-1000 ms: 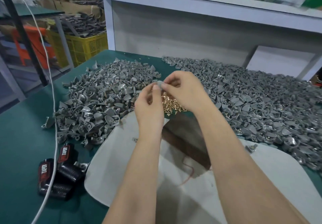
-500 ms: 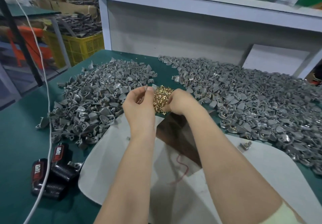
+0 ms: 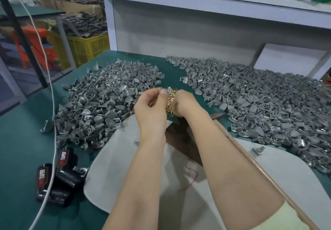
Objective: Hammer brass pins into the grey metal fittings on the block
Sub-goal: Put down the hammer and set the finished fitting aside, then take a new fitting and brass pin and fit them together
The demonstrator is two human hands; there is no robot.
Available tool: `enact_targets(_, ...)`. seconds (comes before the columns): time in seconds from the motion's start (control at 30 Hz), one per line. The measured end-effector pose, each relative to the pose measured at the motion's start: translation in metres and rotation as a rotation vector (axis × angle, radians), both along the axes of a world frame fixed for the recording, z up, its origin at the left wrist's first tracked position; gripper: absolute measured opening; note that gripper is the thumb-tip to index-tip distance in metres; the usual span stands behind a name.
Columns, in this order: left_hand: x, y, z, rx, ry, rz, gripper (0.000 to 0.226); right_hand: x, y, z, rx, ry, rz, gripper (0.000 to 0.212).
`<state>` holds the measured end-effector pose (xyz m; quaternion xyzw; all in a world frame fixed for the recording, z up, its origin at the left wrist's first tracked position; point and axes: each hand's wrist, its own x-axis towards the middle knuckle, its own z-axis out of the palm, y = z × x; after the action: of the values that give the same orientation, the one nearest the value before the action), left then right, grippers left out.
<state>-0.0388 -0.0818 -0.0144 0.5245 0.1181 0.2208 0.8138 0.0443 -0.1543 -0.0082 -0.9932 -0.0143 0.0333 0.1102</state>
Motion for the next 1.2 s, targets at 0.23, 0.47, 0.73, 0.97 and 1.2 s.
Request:
enact_targets(0.23, -0.008, -0.017, 0.000, 0.556, -0.047, -0.210, 0.012, -0.054, -0.074, 0.038, 0.863, -0.164, -0.132, 0.011)
enact_targets(0.47, -0.018, -0.033, -0.004, 1.263, 0.160, -0.299, 0.013, -0.109, -0.102, 0.017, 1.026, -0.201, -0.139, 0.015)
enact_targets(0.73, -0.018, -0.033, -0.002, 1.342, 0.184, -0.344, 0.011, -0.108, -0.089, -0.011, 0.489, -0.383, 0.016, 0.005)
enact_targets(0.97, -0.018, -0.031, -0.002, 1.366, 0.148, -0.331, 0.013, -0.107, -0.085, -0.016, 0.464, -0.418, 0.013, 0.006)
enact_targets(1.2, -0.020, -0.030, -0.001, 1.368, 0.126, -0.332, 0.014, -0.110, -0.084, -0.016, 0.468, -0.426, -0.008, 0.016)
